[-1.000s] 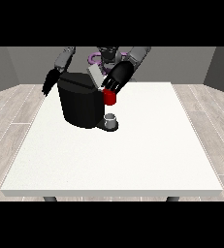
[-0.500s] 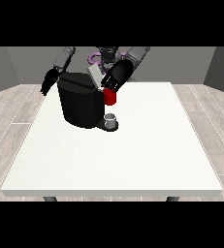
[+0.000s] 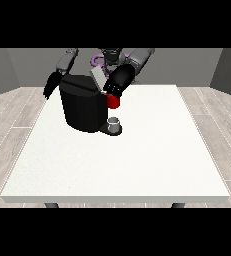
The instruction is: Insert the coffee pod into the coffee machine and close the lid
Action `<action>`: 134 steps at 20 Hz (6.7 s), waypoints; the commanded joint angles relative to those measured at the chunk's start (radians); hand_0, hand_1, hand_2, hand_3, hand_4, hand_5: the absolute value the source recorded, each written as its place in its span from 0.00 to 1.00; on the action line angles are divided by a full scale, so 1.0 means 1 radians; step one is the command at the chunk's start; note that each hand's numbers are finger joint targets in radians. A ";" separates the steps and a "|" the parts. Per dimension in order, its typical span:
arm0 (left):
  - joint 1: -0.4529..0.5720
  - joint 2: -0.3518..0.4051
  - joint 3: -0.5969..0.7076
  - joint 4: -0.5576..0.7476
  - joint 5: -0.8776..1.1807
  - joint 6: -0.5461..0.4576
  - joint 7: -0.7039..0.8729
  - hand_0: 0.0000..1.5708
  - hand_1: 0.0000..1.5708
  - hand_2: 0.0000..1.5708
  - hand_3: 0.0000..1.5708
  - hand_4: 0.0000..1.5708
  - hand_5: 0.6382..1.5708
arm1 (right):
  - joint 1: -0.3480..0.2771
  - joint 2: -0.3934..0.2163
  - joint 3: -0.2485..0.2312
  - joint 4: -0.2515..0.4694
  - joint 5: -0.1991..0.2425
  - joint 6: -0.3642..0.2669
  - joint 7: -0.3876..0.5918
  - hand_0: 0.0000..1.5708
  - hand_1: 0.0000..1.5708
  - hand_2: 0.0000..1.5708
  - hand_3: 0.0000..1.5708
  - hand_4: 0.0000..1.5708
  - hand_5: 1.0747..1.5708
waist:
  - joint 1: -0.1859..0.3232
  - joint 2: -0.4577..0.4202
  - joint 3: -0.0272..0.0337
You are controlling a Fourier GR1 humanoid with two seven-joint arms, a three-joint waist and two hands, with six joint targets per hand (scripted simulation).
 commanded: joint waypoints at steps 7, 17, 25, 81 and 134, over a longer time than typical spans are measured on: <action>0.002 0.062 0.028 0.041 -0.006 0.014 -0.073 0.71 0.71 0.72 0.63 0.00 1.00 | 0.046 0.005 0.022 -0.030 0.010 0.005 -0.034 0.00 0.00 0.00 0.00 0.00 1.00 | -0.024 0.030 0.0000; -0.089 0.071 0.053 0.021 -0.009 0.055 -0.075 0.77 0.77 0.75 0.62 0.00 1.00 | -0.055 -0.009 0.010 0.001 0.022 -0.006 0.016 0.00 0.00 0.00 0.00 0.00 1.00 | -0.028 0.081 0.0002; -0.066 0.071 0.003 -0.011 -0.072 0.129 -0.137 0.66 0.66 0.67 0.47 0.00 1.00 | -0.116 -0.015 -0.019 0.008 0.012 -0.023 0.036 0.00 0.00 0.00 0.00 0.10 1.00 | -0.008 0.121 0.0001; 0.768 -0.453 0.207 -0.189 0.541 -0.045 -0.089 0.00 0.00 0.00 0.00 0.29 1.00 | 0.143 -0.144 -0.107 0.055 -0.117 0.186 0.037 0.00 0.00 0.00 0.00 0.00 1.00 | 0.532 -0.580 0.0004; 0.987 -0.377 0.027 -0.756 0.701 0.080 0.044 0.00 0.00 0.00 0.00 0.20 1.00 | -0.455 -0.079 0.014 0.250 -0.089 0.179 0.134 0.00 0.00 0.00 0.00 0.00 1.00 | 0.563 -0.230 -0.0006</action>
